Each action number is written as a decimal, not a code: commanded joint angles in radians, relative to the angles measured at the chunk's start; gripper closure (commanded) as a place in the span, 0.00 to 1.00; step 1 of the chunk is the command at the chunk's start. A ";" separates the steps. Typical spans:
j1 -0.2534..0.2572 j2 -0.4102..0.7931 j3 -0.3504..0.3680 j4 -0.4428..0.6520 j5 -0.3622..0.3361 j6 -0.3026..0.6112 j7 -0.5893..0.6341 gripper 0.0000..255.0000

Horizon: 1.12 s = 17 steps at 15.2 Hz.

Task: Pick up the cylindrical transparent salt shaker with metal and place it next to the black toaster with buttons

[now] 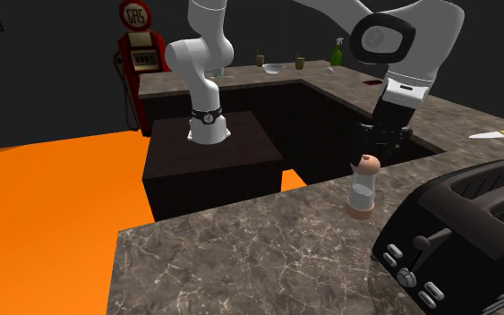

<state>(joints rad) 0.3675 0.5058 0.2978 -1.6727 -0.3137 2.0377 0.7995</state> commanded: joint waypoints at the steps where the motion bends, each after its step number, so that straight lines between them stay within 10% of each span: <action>1: 0.000 0.000 0.000 0.000 0.000 0.000 0.000 0.00; 17: 0.008 -0.038 0.013 0.072 0.022 -0.108 -0.015 0.00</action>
